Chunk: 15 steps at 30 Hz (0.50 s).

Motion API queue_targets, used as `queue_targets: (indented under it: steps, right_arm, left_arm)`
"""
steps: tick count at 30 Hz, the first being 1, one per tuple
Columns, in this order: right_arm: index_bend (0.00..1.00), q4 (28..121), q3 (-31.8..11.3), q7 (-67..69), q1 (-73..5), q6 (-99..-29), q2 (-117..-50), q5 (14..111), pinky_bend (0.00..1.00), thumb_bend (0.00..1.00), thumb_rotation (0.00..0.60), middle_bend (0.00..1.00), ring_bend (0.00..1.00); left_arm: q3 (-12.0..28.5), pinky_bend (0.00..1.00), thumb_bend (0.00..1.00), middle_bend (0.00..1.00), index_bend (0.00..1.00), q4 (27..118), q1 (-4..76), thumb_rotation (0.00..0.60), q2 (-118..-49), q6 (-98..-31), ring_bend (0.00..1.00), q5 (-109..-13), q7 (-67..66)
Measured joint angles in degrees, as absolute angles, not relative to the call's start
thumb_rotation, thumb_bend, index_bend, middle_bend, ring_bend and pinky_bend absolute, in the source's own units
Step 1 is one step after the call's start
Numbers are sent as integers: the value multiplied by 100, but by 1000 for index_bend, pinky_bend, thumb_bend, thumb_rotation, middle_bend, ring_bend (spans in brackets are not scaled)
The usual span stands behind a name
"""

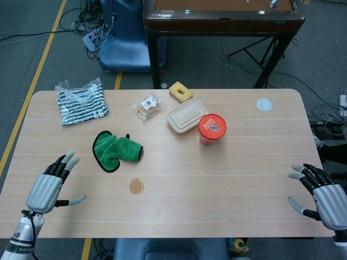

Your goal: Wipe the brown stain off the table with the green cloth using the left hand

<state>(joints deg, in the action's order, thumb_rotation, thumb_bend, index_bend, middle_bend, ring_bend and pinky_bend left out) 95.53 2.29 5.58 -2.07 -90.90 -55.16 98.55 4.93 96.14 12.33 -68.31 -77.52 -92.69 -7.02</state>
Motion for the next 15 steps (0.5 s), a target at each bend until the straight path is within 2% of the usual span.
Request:
queue_targets:
  steps: [5, 15]
  right_arm:
    - [300, 9589, 232, 517, -181, -9100, -5495, 9842, 186, 330, 600, 228, 141]
    - [300, 9693, 222, 412, -193, -8984, -5470, 9781, 186, 329, 600, 228, 141]
  left_arm:
    - [759, 182, 72, 49, 115, 9384, 1887, 600, -6906, -7077, 64, -9107, -543]
    - [893, 181, 72, 49, 115, 8615, 3055, 600, -7158, -5527, 64, -8866, -135]
